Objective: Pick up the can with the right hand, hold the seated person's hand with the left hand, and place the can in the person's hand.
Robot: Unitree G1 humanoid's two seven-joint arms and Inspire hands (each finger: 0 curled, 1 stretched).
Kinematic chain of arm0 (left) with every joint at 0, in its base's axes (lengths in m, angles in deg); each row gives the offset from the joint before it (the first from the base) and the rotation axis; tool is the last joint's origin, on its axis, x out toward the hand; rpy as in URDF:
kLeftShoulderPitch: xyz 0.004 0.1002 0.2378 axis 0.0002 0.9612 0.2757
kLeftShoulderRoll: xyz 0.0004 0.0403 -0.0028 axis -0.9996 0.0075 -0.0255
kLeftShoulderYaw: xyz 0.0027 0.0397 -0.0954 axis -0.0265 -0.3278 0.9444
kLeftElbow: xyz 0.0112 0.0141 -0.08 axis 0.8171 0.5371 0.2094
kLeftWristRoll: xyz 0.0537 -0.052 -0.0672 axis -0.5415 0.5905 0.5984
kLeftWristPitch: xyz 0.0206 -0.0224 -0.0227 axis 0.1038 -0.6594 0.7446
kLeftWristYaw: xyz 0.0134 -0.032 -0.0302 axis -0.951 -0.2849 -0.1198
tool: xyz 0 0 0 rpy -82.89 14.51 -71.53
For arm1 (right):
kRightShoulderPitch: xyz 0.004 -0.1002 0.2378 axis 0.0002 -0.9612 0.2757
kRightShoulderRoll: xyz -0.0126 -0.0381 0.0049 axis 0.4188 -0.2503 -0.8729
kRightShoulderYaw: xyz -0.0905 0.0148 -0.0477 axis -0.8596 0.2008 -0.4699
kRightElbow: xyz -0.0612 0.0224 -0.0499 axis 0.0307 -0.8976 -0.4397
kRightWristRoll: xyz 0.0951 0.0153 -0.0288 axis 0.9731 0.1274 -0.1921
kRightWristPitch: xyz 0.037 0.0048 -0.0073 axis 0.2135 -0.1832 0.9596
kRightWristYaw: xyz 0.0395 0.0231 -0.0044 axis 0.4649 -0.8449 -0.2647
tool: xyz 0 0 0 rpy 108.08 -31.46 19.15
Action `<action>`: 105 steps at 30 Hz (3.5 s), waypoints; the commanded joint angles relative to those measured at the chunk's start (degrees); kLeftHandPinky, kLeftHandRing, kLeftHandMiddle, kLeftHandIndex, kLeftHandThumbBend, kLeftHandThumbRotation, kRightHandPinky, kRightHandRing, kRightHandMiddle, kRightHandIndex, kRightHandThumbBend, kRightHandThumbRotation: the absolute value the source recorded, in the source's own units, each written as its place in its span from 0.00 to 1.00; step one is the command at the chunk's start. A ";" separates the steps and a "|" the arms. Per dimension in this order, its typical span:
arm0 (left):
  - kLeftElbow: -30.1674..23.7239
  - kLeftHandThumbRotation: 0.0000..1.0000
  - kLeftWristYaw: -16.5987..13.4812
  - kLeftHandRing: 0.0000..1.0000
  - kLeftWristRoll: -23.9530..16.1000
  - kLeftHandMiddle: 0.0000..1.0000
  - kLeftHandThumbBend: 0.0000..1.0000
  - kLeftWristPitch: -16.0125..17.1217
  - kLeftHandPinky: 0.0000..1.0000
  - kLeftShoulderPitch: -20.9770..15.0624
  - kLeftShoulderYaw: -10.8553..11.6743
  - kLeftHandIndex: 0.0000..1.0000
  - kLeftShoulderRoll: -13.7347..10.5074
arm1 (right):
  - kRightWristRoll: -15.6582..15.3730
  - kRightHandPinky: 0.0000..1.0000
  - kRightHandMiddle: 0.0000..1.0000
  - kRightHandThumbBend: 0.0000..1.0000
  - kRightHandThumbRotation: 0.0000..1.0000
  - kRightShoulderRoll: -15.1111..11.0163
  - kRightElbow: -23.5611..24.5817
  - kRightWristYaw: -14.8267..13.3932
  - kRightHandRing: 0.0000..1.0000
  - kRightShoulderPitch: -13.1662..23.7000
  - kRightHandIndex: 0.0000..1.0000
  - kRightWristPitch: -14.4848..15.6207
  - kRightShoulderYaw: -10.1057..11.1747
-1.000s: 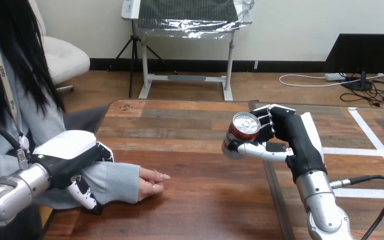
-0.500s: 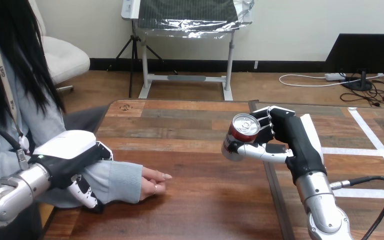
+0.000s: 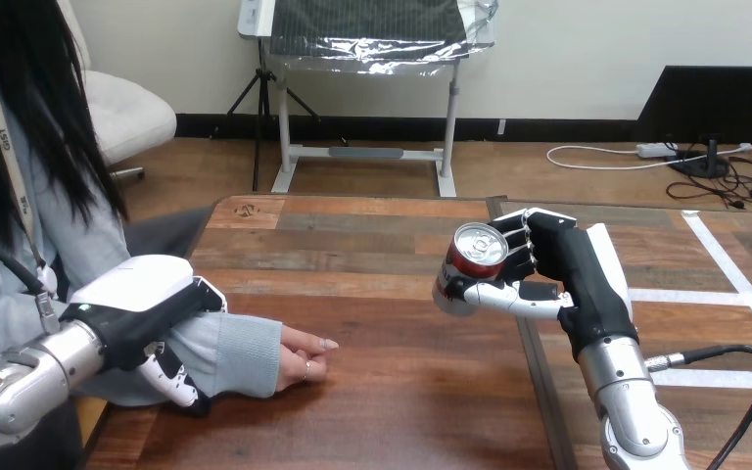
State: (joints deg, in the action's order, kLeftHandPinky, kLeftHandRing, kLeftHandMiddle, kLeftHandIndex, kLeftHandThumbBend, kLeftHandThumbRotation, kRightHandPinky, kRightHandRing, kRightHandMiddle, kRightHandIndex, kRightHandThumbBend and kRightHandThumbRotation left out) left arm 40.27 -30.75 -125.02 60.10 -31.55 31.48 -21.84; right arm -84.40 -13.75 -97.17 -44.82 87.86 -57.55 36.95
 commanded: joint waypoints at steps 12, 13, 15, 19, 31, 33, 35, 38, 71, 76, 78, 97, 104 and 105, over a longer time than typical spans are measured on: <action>0.06 0.00 -2.55 0.34 1.92 0.41 0.87 2.35 0.28 -3.13 0.93 0.43 0.12 | 0.83 0.36 0.47 0.78 0.00 1.04 2.57 0.76 0.40 3.29 0.50 -0.75 0.38; 0.01 0.00 -2.65 0.34 1.94 0.41 0.87 2.48 0.28 -3.13 0.96 0.42 0.10 | 0.85 0.36 0.47 0.78 0.00 1.10 2.58 0.86 0.40 3.28 0.49 -0.73 0.36; -0.29 0.00 -2.92 0.33 2.05 0.40 0.88 2.74 0.27 -3.11 1.10 0.42 0.06 | 0.93 0.36 0.47 0.78 0.00 1.34 2.60 1.09 0.40 3.26 0.49 -0.65 0.30; -0.64 0.00 -3.32 0.33 2.11 0.40 0.88 3.16 0.26 -3.15 1.20 0.41 0.06 | 0.98 0.36 0.47 0.78 0.00 1.68 2.64 1.39 0.40 3.21 0.49 -0.60 0.28; -2.61 0.00 -2.16 0.32 4.16 0.39 0.89 4.84 0.26 -3.29 2.36 0.41 0.22 | 0.47 0.34 0.46 0.80 0.00 2.88 2.48 1.35 0.39 3.22 0.48 -1.09 0.06; -2.99 0.00 -2.47 0.32 4.57 0.39 0.90 5.50 0.26 -3.28 2.57 0.41 0.21 | -0.09 0.34 0.46 0.80 0.00 2.95 2.68 1.02 0.39 3.19 0.48 -0.89 -0.21; -3.13 0.00 -2.58 0.32 4.78 0.39 0.90 5.76 0.26 -3.29 2.59 0.41 0.21 | -0.35 0.34 0.46 0.81 0.00 2.96 2.75 0.89 0.39 3.18 0.48 -0.81 -0.28; -4.02 0.00 -2.95 0.32 4.98 0.38 0.91 6.27 0.26 -3.38 2.72 0.40 0.08 | -0.78 0.34 0.46 0.81 0.00 3.10 2.89 0.97 0.39 3.13 0.48 -0.81 -0.61; -16.06 0.00 3.12 0.30 10.44 0.37 0.93 5.05 0.25 -2.97 5.90 0.39 -0.35 | -1.72 0.33 0.46 0.80 0.00 6.18 10.47 2.22 0.39 -0.14 0.49 4.95 -1.37; -17.78 0.00 4.32 0.30 11.08 0.37 0.92 4.23 0.24 -2.73 6.37 0.38 -0.31 | -1.79 0.33 0.46 0.80 0.00 6.50 10.65 2.36 0.38 -0.29 0.49 4.80 -1.19; -18.69 0.00 4.36 0.29 11.03 0.36 0.92 4.03 0.24 -2.56 6.62 0.37 -0.31 | -1.91 0.33 0.45 0.80 0.00 6.56 10.71 2.25 0.38 -0.34 0.49 4.84 -1.22; -21.49 0.00 5.52 0.26 12.58 0.34 0.92 4.95 0.21 -2.59 7.70 0.35 0.10 | -2.42 0.33 0.46 0.79 0.00 6.47 11.02 1.98 0.38 -0.62 0.49 4.88 -1.93; -21.85 0.00 5.68 0.27 13.13 0.34 0.92 5.30 0.21 -2.88 7.73 0.35 0.48 | -2.90 0.33 0.46 0.80 0.00 6.72 11.33 1.77 0.38 -0.90 0.50 4.60 -2.34; -21.90 0.00 5.67 0.27 13.11 0.34 0.92 5.30 0.21 -2.92 7.73 0.35 0.54 | -2.91 0.33 0.46 0.80 0.00 6.79 11.37 1.77 0.38 -0.95 0.50 4.55 -2.38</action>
State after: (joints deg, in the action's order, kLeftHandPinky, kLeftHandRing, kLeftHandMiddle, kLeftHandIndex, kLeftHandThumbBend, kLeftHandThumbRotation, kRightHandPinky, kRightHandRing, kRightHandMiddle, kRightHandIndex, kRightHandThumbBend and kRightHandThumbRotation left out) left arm 23.61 -23.85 -115.27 63.29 -30.07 35.69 -22.93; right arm -87.40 -7.28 -90.59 -42.02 84.58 -52.07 34.65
